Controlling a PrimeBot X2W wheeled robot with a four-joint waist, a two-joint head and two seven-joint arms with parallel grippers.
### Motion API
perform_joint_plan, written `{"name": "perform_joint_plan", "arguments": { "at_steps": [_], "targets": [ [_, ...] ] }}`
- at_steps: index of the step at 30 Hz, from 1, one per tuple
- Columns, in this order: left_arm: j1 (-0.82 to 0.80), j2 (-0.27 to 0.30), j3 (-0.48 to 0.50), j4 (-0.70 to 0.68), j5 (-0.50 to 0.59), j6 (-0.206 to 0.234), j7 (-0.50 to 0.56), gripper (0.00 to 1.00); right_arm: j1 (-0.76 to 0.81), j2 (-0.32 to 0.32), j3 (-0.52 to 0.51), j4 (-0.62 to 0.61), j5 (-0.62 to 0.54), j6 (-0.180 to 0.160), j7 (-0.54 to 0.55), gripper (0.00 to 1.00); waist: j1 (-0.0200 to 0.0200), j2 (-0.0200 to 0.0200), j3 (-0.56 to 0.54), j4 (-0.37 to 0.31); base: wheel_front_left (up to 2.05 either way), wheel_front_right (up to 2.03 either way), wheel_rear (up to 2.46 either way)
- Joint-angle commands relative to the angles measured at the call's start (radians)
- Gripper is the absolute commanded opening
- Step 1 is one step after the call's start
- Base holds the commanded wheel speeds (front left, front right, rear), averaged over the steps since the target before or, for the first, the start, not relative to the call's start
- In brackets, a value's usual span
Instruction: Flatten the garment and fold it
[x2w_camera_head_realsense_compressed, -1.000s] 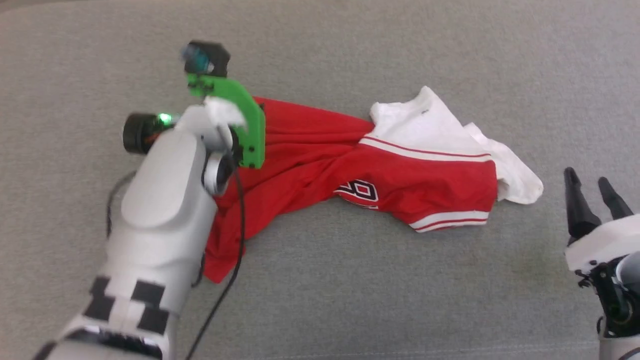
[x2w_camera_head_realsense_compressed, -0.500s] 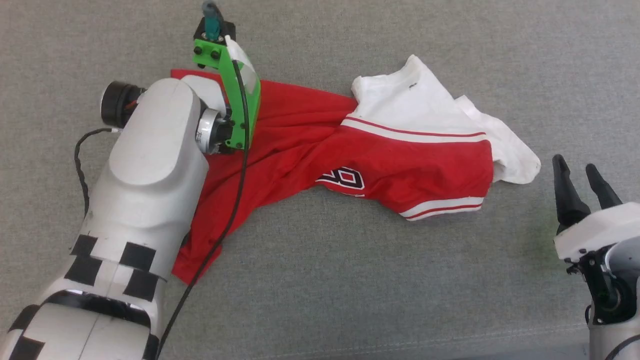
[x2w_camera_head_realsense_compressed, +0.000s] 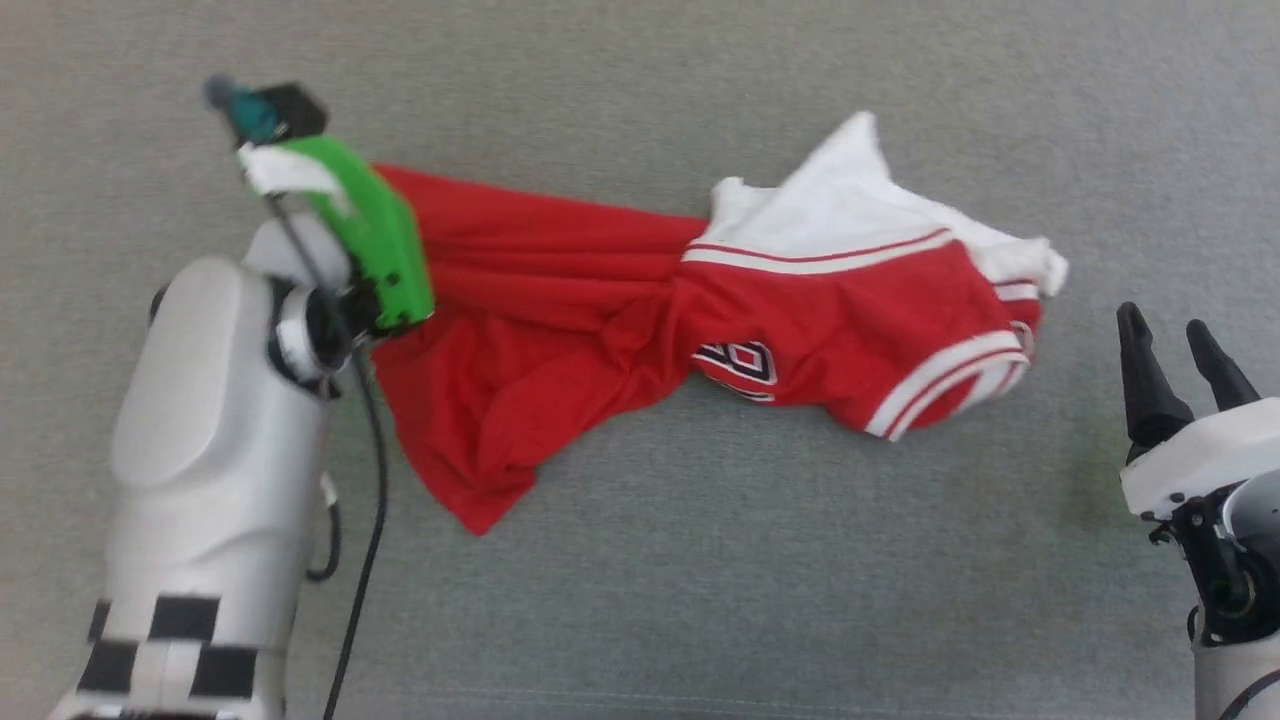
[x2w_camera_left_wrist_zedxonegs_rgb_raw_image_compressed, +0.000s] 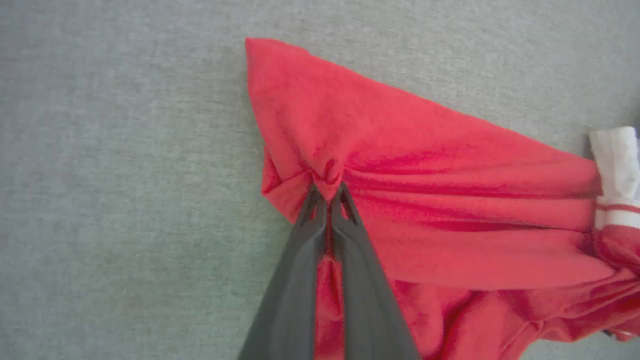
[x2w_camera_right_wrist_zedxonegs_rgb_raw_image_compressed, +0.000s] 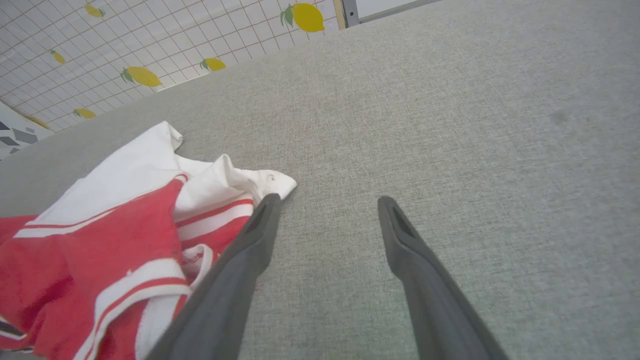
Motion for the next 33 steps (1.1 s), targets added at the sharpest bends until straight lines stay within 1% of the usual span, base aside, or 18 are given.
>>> {"name": "perform_joint_plan", "arguments": {
  "at_steps": [1,6,9,14,17,20,21,22,23,27,28,31,33],
  "targets": [
    [0.052,0.017,0.021,-0.022,-0.017,0.015,-0.008,0.0,0.012,-0.002,-0.002,-0.006,-0.01,0.003,0.003,1.0,-0.0001,0.0,-0.039,0.052,0.0,0.0,0.0],
    [0.244,0.044,0.085,-0.141,-0.057,0.054,-0.015,0.0,0.023,0.004,0.003,-0.008,-0.017,0.003,0.013,1.0,-0.0001,0.0,-0.063,0.082,0.0,0.0,0.0],
    [0.372,0.042,0.119,-0.205,-0.082,0.08,-0.017,0.0,0.03,0.008,0.01,-0.005,-0.019,0.003,0.014,1.0,-0.0001,0.0,-0.078,0.094,0.0,0.0,0.0],
    [0.589,0.015,0.152,-0.295,-0.12,0.12,-0.004,0.0,0.043,0.015,0.012,0.001,-0.022,0.003,0.012,1.0,-0.0001,0.0,-0.101,0.107,0.0,0.0,0.0],
    [0.667,-0.01,0.16,-0.328,-0.145,0.126,-0.001,0.0,0.051,0.018,0.011,0.0,-0.023,0.003,0.012,1.0,-0.0001,0.0,-0.108,0.114,0.0,0.0,0.0],
    [0.694,-0.031,0.171,-0.367,-0.163,0.124,-0.029,0.0,0.058,0.019,0.012,-0.003,-0.026,0.003,0.017,1.0,-0.0001,0.0,-0.113,0.12,0.0,0.0,0.0],
    [0.693,-0.034,0.175,-0.379,-0.164,0.121,-0.041,0.08,0.059,0.019,0.012,-0.003,-0.026,0.003,0.018,1.0,-0.0001,0.0,-0.115,0.121,0.0,0.0,0.0],
    [0.686,-0.036,0.181,-0.395,-0.165,0.118,-0.063,0.94,0.06,0.019,0.013,-0.003,-0.027,0.003,0.02,1.0,-0.0001,0.0,-0.117,0.121,0.0,0.0,0.0],
    [0.679,-0.037,0.185,-0.409,-0.164,0.114,-0.08,1.0,0.061,0.019,0.015,-0.004,-0.028,0.003,0.021,1.0,-0.0001,0.0,-0.119,0.12,0.0,0.0,0.0],
    [0.621,-0.026,0.195,-0.486,-0.139,0.082,-0.185,1.0,0.065,0.021,0.02,-0.004,-0.028,0.003,0.024,1.0,-0.0001,0.0,-0.128,0.11,0.0,0.0,0.0],
    [0.568,-0.013,0.175,-0.518,-0.114,0.056,-0.221,1.0,0.071,0.022,0.02,-0.003,-0.029,0.003,0.024,1.0,-0.0001,0.0,-0.131,0.101,0.0,0.0,0.0],
    [0.492,-0.003,0.137,-0.525,-0.083,0.035,-0.233,1.0,0.074,0.024,0.022,-0.003,-0.029,0.003,0.026,1.0,-0.0001,0.0,-0.132,0.086,0.0,0.0,0.0],
    [0.435,0.001,0.106,-0.502,-0.067,0.023,-0.222,1.0,0.072,0.026,0.027,-0.003,-0.028,0.003,0.027,1.0,-0.0001,0.0,-0.128,0.07,0.0,0.0,0.0]
  ]
}}
